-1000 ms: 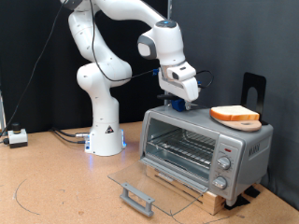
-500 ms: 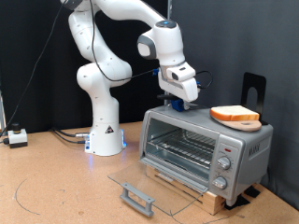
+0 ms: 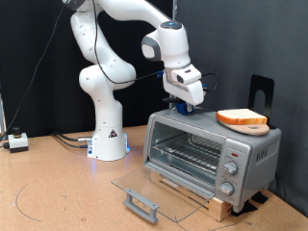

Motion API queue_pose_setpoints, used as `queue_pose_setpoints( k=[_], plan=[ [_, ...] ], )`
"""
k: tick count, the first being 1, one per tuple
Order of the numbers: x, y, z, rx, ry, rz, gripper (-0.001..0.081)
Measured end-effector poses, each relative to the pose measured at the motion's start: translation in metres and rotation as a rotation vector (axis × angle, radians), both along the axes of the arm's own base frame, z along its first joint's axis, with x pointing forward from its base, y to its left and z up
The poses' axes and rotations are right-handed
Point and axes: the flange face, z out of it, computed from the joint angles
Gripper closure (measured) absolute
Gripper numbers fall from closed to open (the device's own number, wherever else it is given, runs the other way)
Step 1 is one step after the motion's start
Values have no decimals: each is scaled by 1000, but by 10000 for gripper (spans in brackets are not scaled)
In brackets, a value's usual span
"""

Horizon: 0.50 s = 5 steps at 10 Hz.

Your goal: Make a piece of toast with the oven

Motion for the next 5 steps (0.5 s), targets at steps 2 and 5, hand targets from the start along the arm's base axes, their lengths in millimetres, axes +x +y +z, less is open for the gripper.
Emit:
queue_pose_setpoints(
  k=[2, 5],
  plan=[
    [2, -1, 10, 43, -8, -19, 409],
    [4, -9, 52, 163, -61, -34, 409]
  ],
)
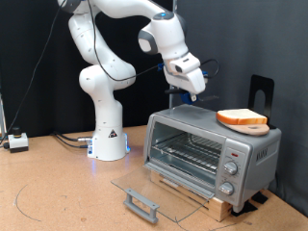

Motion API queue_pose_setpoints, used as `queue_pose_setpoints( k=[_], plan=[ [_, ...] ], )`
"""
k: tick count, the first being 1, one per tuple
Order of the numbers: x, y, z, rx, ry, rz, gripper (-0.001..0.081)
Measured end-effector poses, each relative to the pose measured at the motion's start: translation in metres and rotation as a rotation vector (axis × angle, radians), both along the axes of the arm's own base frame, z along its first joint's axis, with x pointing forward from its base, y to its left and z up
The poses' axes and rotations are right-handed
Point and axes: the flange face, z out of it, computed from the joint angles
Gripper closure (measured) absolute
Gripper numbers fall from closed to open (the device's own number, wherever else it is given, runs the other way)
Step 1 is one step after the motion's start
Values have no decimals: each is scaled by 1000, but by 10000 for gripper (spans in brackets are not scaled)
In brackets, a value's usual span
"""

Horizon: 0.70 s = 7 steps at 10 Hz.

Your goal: Make a piece of toast with the oven

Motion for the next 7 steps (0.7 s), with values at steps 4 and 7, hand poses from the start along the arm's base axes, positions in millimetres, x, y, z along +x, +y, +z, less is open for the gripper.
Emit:
queue_pose_setpoints(
  k=[4, 7],
  plan=[
    [-4, -8, 22, 34, -17, -4, 409],
    [11, -48, 27, 21, -41, -100, 409]
  ],
)
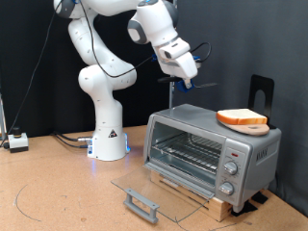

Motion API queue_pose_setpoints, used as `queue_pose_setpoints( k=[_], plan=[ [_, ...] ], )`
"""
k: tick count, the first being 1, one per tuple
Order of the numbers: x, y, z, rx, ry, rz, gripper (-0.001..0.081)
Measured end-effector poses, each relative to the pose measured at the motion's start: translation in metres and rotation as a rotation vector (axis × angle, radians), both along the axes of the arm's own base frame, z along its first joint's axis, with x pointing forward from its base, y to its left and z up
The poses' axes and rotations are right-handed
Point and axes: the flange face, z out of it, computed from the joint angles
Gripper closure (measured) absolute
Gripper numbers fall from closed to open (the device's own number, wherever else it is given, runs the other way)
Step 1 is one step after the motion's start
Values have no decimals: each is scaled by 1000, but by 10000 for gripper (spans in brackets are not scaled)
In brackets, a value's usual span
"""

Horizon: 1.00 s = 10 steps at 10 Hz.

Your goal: Make a piece of toast with the oven

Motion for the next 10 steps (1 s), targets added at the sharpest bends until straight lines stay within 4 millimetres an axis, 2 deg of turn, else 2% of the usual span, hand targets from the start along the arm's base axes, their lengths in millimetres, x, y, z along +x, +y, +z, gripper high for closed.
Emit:
queue_pose_setpoints(
  k=[3, 4, 5, 7, 10],
  plan=[
    [-1, -45, 2, -53, 49, -20, 409],
    [-3, -53, 3, -46, 50, -13, 409],
    [-2, -53, 3, -47, 52, -13, 409],
    [7, -65, -2, -42, 26, -123, 409],
    [24, -107, -17, -88, 34, -307, 409]
  ],
)
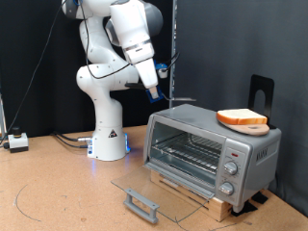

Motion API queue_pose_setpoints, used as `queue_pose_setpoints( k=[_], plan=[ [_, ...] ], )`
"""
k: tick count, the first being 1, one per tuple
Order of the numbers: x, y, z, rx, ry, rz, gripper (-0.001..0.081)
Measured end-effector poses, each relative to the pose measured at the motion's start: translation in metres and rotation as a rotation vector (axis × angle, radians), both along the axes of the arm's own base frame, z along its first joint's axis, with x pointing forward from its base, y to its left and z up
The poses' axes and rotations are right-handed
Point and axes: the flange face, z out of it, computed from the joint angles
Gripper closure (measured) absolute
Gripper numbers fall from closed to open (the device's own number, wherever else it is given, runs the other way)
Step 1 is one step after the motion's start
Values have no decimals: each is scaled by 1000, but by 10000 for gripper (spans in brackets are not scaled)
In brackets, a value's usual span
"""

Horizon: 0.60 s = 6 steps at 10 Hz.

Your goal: Make a piece of toast with the oven

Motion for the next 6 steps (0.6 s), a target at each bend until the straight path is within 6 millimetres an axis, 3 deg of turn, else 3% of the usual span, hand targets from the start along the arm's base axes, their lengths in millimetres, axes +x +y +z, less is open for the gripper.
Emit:
queue_pose_setpoints(
  k=[3, 6],
  plan=[
    [13, -41, -14, -17, -3, -28, 409],
    [18, -43, -20, -14, 1, -5, 409]
  ],
)
